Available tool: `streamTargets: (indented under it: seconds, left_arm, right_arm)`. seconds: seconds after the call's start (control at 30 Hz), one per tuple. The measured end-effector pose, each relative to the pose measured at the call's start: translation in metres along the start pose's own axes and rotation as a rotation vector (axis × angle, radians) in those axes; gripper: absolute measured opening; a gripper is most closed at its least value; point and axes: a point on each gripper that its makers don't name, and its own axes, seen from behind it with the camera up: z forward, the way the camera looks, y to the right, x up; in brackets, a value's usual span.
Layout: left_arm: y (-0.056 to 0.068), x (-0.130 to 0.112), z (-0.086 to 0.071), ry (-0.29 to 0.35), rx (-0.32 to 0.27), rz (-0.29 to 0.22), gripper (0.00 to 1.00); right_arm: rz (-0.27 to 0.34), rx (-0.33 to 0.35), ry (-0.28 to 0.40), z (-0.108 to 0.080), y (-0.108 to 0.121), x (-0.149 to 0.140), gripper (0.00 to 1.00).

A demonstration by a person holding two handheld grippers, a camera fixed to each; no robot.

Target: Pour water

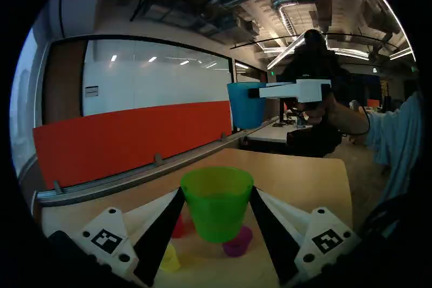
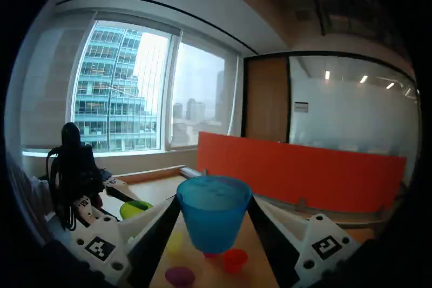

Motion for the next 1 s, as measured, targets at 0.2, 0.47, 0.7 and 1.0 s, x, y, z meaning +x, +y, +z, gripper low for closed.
streamTargets:
  seconds: [0.2, 0.47, 0.7, 1.0]
  left_arm:
    - [-0.003, -0.015, -0.003, -0.045, 0.006, 0.008, 0.86]
    - [-0.003, -0.038, -0.004, -0.109, 0.004, 0.015, 0.86]
    - [-0.001, -0.065, -0.001, -0.177, -0.008, 0.014, 0.86]
    - [0.007, -0.100, 0.002, -0.261, -0.037, 0.012, 0.86]
  right_arm:
    - [0.014, -0.011, -0.020, -0.007, 0.008, -0.026, 0.90]
    - [0.048, -0.002, -0.065, -0.014, 0.010, -0.066, 0.90]
    - [0.053, 0.018, -0.124, -0.019, 0.004, -0.108, 0.91]
    - [0.041, 0.032, -0.203, -0.023, -0.001, -0.156, 0.91]
